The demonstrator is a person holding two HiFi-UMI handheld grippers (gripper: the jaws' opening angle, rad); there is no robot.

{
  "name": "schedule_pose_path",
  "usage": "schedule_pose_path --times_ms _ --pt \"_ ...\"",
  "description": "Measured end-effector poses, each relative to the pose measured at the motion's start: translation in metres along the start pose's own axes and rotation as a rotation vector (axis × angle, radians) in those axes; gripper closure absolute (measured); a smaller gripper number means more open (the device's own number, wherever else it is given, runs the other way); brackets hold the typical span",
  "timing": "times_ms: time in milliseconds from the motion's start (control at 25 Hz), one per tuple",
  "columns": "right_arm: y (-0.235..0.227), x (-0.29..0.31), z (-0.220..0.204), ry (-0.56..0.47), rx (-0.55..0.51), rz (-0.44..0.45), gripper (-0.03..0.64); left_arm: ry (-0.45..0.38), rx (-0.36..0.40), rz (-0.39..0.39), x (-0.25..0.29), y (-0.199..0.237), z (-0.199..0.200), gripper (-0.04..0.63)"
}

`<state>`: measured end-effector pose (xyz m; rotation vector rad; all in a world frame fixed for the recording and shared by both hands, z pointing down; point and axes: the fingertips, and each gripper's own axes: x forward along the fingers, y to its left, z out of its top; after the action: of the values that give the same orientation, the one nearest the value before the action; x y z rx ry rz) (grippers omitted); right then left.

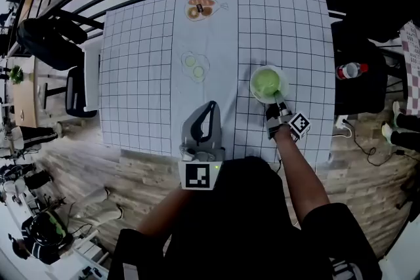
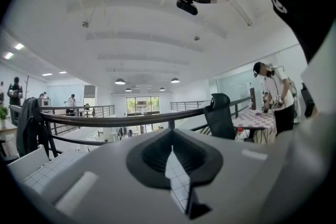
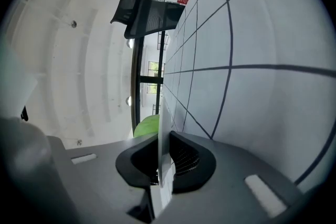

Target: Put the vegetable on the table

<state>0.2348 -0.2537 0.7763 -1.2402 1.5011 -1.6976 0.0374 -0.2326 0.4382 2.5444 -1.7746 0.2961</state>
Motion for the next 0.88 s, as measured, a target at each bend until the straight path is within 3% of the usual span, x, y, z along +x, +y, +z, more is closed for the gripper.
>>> schedule_pose_path --times_ms 240,880 --pt "0.008 0.005 -0.002 -0.001 0.015 0.074 0.594 -0.011 -0.021 0.025 -0.005 0.010 0.000 0.588" --pt "0.000 0.003 -0.008 0.006 0.049 -0.043 0.595 -0.013 -0.045 0.027 -0.012 0.016 0.000 0.588"
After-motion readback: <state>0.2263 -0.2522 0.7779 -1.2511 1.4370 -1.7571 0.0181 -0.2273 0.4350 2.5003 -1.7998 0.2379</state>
